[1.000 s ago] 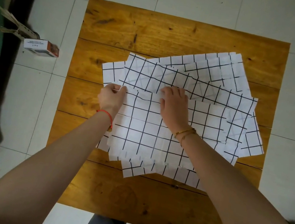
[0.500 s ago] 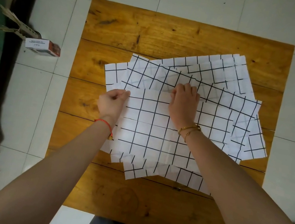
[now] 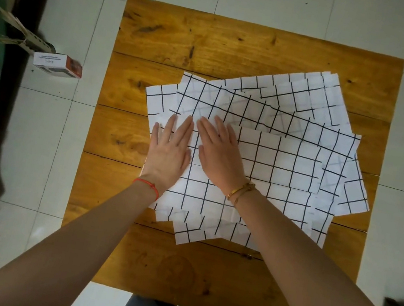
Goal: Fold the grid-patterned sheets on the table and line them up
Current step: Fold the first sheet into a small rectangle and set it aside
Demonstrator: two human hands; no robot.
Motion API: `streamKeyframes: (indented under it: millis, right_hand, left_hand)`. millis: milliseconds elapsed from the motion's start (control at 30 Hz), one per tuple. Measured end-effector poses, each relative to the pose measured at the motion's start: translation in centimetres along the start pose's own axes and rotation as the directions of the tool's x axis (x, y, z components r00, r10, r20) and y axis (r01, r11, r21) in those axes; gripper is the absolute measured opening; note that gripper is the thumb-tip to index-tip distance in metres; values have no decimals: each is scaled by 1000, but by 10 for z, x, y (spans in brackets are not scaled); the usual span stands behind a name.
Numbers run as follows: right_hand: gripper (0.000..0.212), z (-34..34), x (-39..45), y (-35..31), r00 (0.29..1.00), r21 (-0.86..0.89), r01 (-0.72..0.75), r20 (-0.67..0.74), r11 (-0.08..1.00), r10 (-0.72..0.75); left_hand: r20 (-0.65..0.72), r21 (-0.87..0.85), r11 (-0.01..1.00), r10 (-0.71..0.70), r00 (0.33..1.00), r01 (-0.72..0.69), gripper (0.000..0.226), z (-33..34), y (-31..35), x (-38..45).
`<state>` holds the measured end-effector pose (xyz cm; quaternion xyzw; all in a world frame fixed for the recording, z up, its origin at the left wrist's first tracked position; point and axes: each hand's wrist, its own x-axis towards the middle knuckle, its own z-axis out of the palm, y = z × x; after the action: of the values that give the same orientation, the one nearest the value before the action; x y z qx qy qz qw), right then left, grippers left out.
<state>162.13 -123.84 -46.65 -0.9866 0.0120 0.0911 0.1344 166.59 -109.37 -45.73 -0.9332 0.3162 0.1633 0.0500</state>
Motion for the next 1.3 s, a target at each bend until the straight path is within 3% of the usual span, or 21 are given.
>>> streamKeyframes:
  millis: [100,433,700,867,1033,1133,1200,1300]
  right_hand:
    - [58,5,-3,-4,998,-24,-19,55,1000,20]
    - [54,6,-9,2,993,-55,-66,97,996,71]
    - [55,-9,-71,83,956,-180,-272,62,945,287]
    - [56,-20,-112,140,869,-211,-485,-9,848,495]
    - [58,-25,-125,157,851,-182,-519,-22,835,525]
    - [56,-27,-120,145,872,-151,-486,-31,861,488]
    - [55,-26,-115,131,903,-112,-429,-20,896,430]
    - [54,-22,-109,105,953,-87,-303,-8,949,304]
  left_hand:
    - [94,15,1000,-3,996,1,61,6,-1,3]
    - [155,32,999,-21,988,16,68,8,-3,5]
    - [174,21,1000,-24,984,20,71,5,-1,5]
    - [168,3,1000,-22,986,22,73,6,0,5]
    - [157,-57,998,-32,987,41,74,4,2,4]
    - [4,-261,957,-126,992,123,72,0,6,-3]
    - [-125,-374,912,-231,965,170,59,0,8,-11]
    - [-73,-501,797,-428,901,338,45,1,12,-23]
